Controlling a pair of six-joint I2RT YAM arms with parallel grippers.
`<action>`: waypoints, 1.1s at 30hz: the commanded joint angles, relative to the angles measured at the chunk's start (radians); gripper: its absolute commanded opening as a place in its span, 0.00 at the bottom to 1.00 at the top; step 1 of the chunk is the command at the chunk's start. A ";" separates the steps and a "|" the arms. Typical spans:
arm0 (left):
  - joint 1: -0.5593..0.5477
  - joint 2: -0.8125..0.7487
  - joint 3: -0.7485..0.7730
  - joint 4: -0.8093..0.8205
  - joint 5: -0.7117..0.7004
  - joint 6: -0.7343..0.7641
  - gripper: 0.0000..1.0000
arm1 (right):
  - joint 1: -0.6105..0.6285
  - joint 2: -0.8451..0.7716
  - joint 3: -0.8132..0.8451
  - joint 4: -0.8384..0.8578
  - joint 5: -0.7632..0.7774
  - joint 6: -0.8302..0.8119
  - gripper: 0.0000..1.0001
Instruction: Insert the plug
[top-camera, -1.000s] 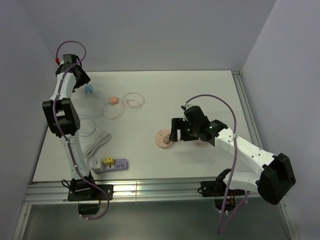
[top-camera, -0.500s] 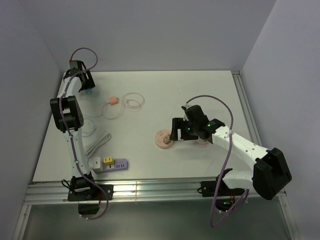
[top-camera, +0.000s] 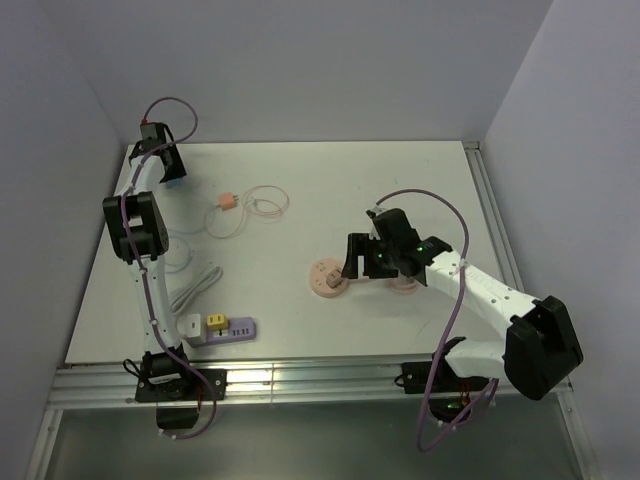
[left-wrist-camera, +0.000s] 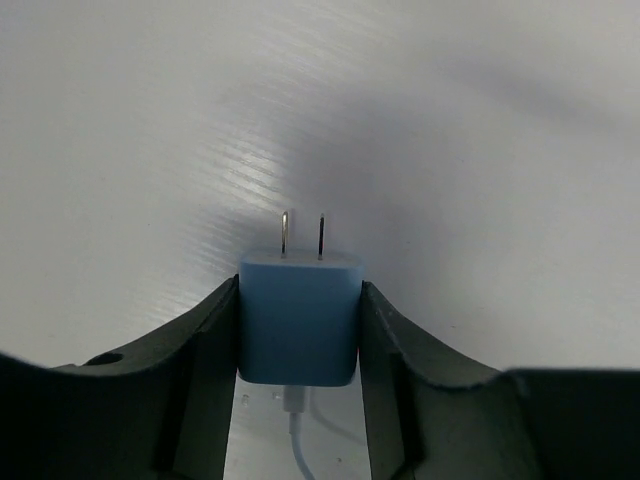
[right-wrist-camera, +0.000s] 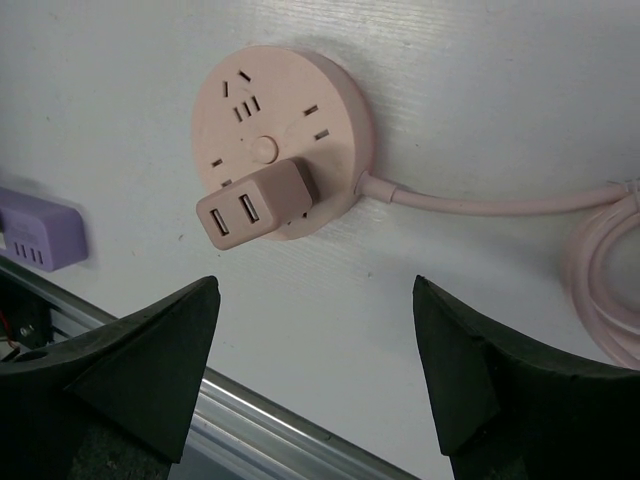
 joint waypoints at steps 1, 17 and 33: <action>0.004 -0.032 0.073 0.005 0.052 -0.043 0.11 | -0.013 -0.004 0.037 0.019 0.028 -0.003 0.84; -0.085 -0.703 -0.488 -0.105 0.286 -0.833 0.00 | 0.010 0.018 0.241 0.271 -0.162 0.010 0.82; -0.354 -1.167 -0.906 -0.098 0.329 -1.279 0.00 | 0.309 0.091 0.427 0.448 -0.100 -0.054 0.71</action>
